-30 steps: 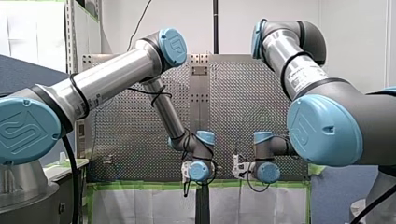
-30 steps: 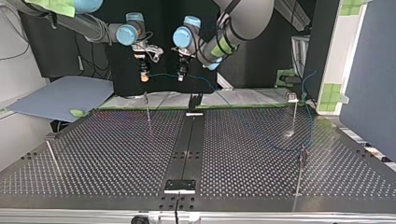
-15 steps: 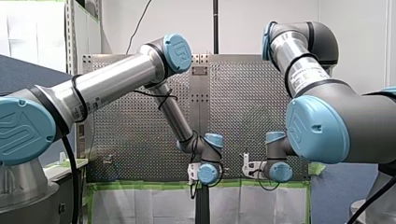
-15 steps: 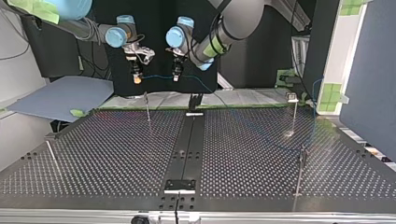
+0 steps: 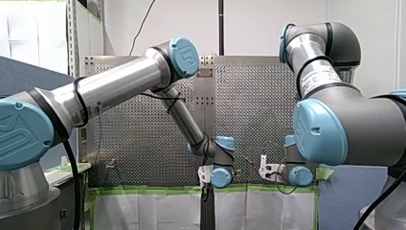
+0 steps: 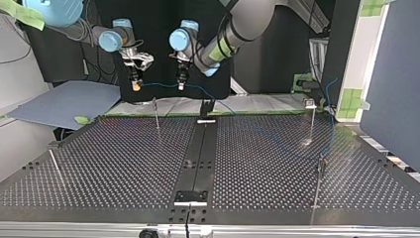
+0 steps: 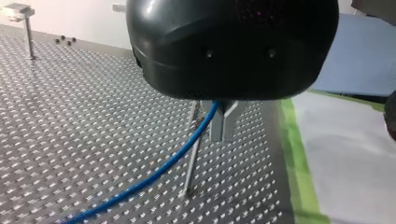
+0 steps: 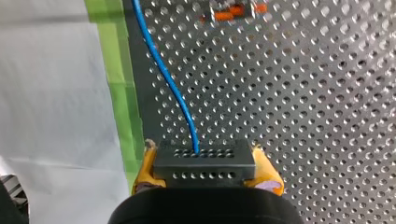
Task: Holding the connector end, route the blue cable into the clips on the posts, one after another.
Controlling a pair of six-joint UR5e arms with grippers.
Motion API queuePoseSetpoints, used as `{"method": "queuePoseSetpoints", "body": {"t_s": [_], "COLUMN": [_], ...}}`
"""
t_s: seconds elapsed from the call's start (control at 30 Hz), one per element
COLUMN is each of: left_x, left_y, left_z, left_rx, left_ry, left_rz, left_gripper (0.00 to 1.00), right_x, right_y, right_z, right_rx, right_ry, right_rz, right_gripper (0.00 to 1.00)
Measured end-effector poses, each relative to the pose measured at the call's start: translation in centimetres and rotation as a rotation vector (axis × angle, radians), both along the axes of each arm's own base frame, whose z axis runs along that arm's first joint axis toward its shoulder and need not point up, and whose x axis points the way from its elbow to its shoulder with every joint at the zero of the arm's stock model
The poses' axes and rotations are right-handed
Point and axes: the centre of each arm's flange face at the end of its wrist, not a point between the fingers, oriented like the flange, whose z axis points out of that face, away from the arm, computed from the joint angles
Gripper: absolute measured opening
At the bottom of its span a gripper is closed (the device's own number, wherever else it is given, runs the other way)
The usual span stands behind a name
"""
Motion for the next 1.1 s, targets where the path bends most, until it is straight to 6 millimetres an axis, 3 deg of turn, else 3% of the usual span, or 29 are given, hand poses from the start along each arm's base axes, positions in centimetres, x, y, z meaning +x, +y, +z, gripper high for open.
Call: {"method": "queuePoseSetpoints", "body": {"t_s": [0.23,0.53,0.7,1.1], "left_x": [-0.2,2.1,2.4,4.0], "left_y": [-1.7,-3.2,-3.8,-4.7], "left_z": [-1.9,-0.4,-1.1,-0.8], "left_rx": [-0.021,-0.065,-0.055,-0.072], "left_ry": [0.005,-0.032,-0.022,-0.037], "left_rz": [-0.004,0.01,0.004,0.012], "left_gripper": [0.0,0.0,0.0,0.0], "right_x": [0.3,0.8,0.9,-1.8], "right_y": [-0.1,0.0,-0.2,-1.7], "right_z": [0.1,0.2,0.4,0.6], "right_rx": [0.002,-0.001,-0.006,0.001], "right_ry": [-0.018,-0.029,-0.027,-0.051], "right_rz": [0.055,0.125,0.165,0.183], "right_gripper": [0.0,0.0,0.0,0.0]}}
